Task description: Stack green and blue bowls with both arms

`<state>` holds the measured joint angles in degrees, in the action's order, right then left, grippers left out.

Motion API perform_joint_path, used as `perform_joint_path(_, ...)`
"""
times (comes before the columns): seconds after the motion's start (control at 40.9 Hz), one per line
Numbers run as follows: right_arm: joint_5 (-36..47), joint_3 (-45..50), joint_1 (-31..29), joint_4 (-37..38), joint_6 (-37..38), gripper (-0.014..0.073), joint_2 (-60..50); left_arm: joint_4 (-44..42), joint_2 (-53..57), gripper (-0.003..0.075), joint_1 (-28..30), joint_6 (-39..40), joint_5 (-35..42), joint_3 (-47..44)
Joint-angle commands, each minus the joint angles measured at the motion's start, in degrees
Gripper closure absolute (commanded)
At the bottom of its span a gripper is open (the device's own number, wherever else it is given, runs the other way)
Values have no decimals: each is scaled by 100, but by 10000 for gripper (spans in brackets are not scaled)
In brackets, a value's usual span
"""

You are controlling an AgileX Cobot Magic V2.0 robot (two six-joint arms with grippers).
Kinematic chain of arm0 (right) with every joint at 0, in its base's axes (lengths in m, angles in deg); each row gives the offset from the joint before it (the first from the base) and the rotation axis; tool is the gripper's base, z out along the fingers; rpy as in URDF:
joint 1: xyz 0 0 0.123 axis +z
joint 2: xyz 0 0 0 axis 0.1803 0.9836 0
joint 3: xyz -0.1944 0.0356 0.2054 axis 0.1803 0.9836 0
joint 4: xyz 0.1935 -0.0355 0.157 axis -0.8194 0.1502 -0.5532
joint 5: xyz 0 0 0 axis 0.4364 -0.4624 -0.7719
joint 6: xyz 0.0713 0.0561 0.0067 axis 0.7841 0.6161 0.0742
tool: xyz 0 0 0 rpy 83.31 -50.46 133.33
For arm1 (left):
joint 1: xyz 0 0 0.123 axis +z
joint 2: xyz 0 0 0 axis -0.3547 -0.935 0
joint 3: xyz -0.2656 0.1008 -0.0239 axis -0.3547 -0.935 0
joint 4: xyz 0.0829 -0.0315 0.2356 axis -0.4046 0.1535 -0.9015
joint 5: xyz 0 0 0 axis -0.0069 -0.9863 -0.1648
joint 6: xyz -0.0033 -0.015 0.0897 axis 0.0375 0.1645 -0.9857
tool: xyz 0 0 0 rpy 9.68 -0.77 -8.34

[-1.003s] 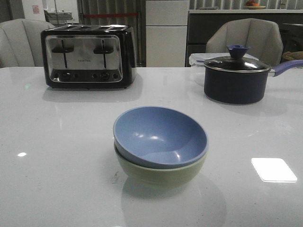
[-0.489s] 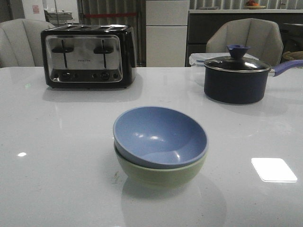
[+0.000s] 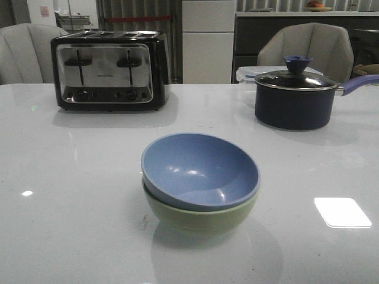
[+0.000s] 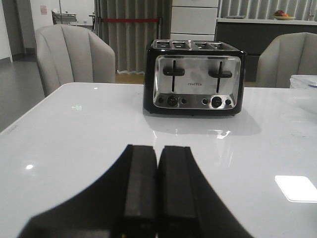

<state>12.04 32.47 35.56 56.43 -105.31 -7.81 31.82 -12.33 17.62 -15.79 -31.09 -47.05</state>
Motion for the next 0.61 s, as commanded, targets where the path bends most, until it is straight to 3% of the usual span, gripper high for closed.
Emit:
perform_joint_path(0.0,371,-155,-24,-27,-56,564,16,53,123,627,10,25,586,-19)
perform_joint_path(0.245,371,-155,-24,-27,-56,564,16,-609,123,627,10,586,576,-19)
perform_joint_path(0.587,371,-155,-24,-27,-56,564,16,-623,123,627,10,586,576,-19)
